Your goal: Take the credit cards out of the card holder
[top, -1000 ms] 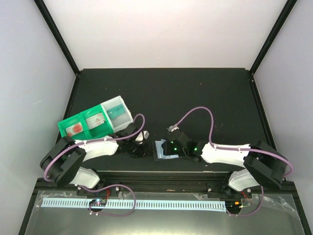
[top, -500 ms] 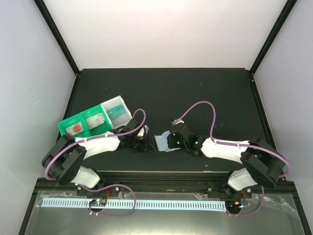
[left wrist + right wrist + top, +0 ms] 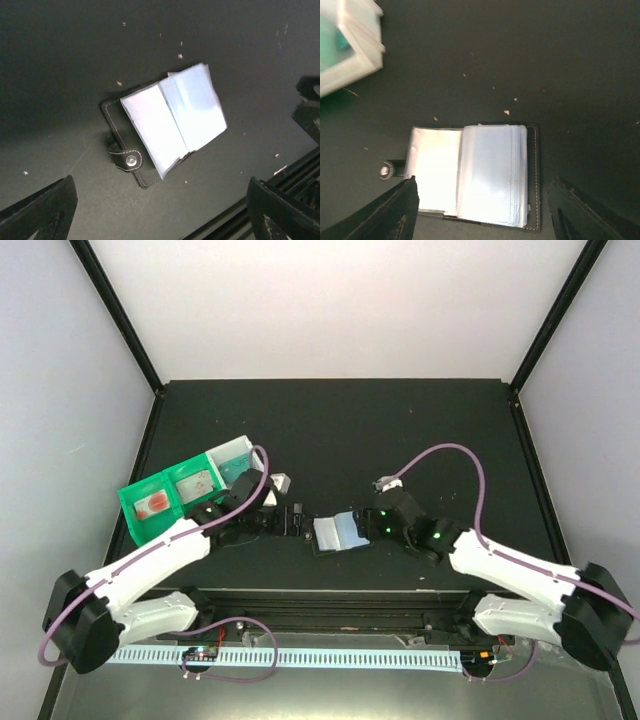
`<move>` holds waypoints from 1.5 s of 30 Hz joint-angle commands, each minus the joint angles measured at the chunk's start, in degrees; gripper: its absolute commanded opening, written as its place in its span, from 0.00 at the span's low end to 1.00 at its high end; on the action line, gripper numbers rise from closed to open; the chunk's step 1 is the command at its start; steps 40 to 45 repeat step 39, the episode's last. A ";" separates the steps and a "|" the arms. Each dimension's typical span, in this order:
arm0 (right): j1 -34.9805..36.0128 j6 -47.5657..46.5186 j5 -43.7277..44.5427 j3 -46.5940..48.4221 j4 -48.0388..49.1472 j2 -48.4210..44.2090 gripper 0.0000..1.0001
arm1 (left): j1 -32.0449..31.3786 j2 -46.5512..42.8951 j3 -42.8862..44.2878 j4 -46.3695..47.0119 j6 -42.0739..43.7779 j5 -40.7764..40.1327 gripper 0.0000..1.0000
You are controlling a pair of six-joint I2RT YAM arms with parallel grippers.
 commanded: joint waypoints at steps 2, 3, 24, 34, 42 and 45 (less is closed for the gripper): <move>-0.11 -0.18 1.19 -0.15 -7.21 -11.29 0.81 | 0.43 -7.03 6.37 -11.83 3.03 -5.98 0.99; -0.16 -0.17 1.11 0.03 -8.68 -14.47 0.91 | 0.40 -8.51 7.23 -13.30 3.49 -6.67 0.99; -0.10 2.43 -5.54 3.66 -15.14 -36.47 1.00 | 0.46 -34.19 8.83 -13.84 4.66 -7.25 0.99; -0.11 3.30 -5.58 2.08 -14.41 -36.22 1.00 | 0.49 -38.33 7.25 -11.40 2.65 -8.19 0.99; -0.10 3.45 -5.60 1.55 -14.26 -36.29 1.00 | 0.47 -38.41 6.58 -11.49 2.43 -8.53 0.99; -0.10 3.45 -5.60 1.55 -14.26 -36.29 1.00 | 0.47 -38.41 6.58 -11.49 2.43 -8.53 0.99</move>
